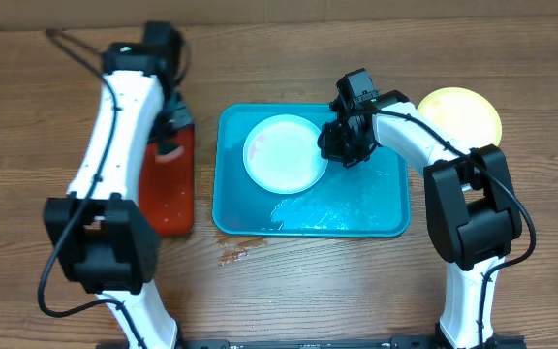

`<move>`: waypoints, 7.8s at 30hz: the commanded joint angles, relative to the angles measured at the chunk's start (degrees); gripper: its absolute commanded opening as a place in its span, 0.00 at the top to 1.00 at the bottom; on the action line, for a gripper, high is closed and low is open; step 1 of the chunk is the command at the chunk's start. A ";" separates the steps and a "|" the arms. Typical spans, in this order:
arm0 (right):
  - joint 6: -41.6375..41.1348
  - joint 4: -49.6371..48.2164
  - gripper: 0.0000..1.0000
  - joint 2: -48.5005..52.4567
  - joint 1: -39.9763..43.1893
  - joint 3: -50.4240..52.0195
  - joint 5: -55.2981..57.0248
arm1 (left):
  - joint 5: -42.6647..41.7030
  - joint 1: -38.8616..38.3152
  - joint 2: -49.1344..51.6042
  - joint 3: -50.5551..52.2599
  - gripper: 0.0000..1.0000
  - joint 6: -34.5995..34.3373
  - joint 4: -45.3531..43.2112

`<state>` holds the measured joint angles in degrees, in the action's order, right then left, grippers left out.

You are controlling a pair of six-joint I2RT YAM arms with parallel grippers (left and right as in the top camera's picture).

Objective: Clean dirty plates on tray and stack at the side

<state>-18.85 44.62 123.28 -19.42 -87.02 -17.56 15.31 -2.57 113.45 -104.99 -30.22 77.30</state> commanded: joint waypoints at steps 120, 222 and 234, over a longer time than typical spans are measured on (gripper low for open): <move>8.96 5.68 0.96 -10.60 47.67 -1.81 0.44 | -23.74 11.54 -0.37 -2.86 0.00 9.66 -5.57; 11.61 -12.15 0.00 -101.55 14.60 54.51 1.70 | -23.74 11.54 -0.37 -2.86 0.00 9.66 -5.57; 11.61 -40.19 0.00 -119.19 14.60 81.35 3.69 | -23.74 11.54 -0.37 -2.86 0.00 9.66 -5.57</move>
<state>-7.44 7.29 6.00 -4.56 -8.67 -15.16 -7.99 9.37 113.47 -106.98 -21.34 71.77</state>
